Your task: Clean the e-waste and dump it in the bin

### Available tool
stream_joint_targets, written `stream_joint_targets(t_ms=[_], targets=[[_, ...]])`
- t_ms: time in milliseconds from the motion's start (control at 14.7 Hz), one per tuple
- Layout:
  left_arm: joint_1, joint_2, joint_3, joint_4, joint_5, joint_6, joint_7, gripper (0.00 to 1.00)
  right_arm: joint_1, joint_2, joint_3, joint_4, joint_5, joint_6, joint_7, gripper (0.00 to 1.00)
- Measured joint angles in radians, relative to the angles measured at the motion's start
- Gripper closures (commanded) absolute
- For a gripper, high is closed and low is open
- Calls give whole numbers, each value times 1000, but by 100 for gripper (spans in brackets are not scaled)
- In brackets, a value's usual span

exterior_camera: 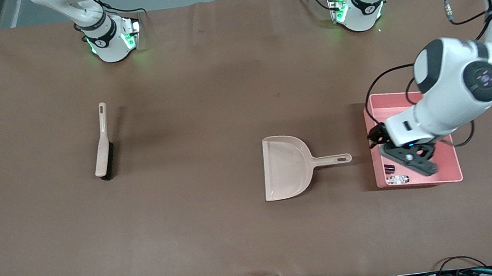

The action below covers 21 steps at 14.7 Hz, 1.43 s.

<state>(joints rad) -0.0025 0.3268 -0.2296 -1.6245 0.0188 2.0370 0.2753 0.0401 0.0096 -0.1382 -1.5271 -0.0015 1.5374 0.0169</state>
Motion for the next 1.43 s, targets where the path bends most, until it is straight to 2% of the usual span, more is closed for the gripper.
stream_joint_targets(t_ms=[273, 682, 955, 1432], targets=[[-81, -148, 90, 1, -7, -150, -285, 0, 10, -1, 1, 1, 0, 0, 10, 0], [-97, -320, 203, 2, -8, -334, -309, 0, 10, -1, 0, 1, 0, 0, 11, 0], [-97, -349, 218, 45, -10, -444, -309, 0, 10, -1, 0, 1, 0, 0, 11, 0], [-97, -352, 219, 66, -27, -515, -317, 0, 10, -1, 0, 1, 0, 0, 11, 0]])
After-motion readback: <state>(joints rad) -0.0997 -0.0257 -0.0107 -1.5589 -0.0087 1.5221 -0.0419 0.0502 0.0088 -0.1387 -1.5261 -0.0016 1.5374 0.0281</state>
